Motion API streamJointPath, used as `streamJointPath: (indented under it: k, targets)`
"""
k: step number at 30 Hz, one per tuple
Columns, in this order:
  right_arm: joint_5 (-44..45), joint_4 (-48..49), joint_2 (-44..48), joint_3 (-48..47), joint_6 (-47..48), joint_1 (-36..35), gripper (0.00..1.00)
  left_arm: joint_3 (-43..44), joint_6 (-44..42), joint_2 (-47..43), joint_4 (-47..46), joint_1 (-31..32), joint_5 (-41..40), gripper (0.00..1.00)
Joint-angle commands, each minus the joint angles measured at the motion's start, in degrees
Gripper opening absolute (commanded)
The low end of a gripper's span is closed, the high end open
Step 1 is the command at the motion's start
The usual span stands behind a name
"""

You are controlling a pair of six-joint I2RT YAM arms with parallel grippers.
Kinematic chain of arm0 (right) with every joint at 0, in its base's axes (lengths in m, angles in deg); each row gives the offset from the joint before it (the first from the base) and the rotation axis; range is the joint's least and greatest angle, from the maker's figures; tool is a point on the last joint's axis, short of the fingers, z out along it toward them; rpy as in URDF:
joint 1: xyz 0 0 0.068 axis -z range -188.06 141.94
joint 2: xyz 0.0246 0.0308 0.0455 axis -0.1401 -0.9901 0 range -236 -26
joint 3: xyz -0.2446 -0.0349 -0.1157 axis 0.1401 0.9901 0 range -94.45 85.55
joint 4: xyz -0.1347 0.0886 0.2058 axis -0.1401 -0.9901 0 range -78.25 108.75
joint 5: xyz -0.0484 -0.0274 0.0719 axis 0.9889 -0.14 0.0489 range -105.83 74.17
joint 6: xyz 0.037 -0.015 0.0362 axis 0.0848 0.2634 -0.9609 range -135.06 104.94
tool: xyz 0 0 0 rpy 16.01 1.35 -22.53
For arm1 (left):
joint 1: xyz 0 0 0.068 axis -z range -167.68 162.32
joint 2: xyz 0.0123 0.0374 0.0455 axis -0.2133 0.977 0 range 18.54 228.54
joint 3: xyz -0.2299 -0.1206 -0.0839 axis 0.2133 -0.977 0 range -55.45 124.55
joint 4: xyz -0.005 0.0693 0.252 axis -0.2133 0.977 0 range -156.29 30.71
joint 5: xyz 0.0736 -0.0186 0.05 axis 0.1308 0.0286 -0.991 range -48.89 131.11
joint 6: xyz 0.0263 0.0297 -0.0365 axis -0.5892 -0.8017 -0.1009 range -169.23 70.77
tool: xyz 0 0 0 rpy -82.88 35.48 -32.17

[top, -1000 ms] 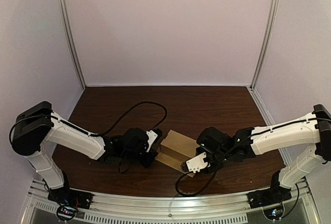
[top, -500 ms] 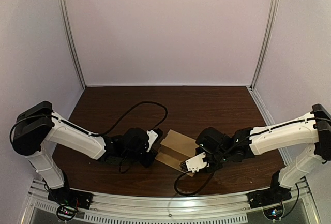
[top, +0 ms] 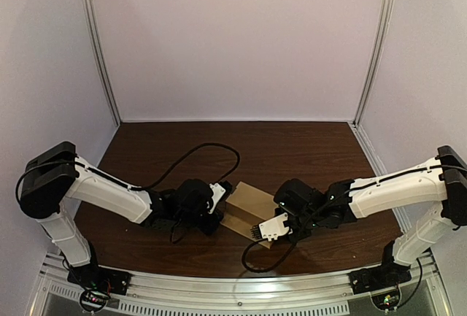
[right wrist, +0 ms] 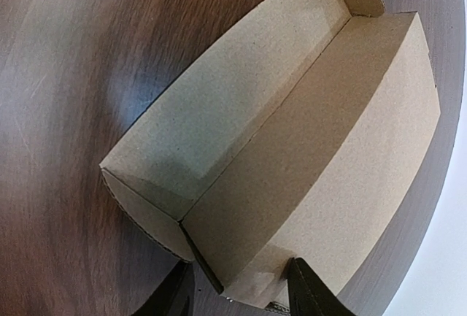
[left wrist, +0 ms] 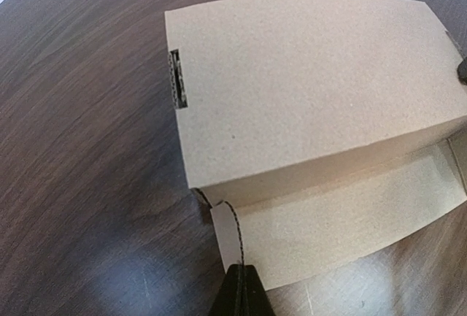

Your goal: Fold the paper box

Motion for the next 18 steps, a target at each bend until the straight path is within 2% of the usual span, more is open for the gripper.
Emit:
streamJointPath:
  k: [1,18]
  targets:
    - [-2.24,-2.53,-1.95,0.41,-0.50,-0.38,0.44,1.97,-1.05,0.70,0.25,0.29,-0.70,0.02]
    - [-4.29,-3.26,-3.74,1.06,0.62,-0.42,0.44,4.46,-0.23,0.47,4.89,0.25,-3.94,0.00]
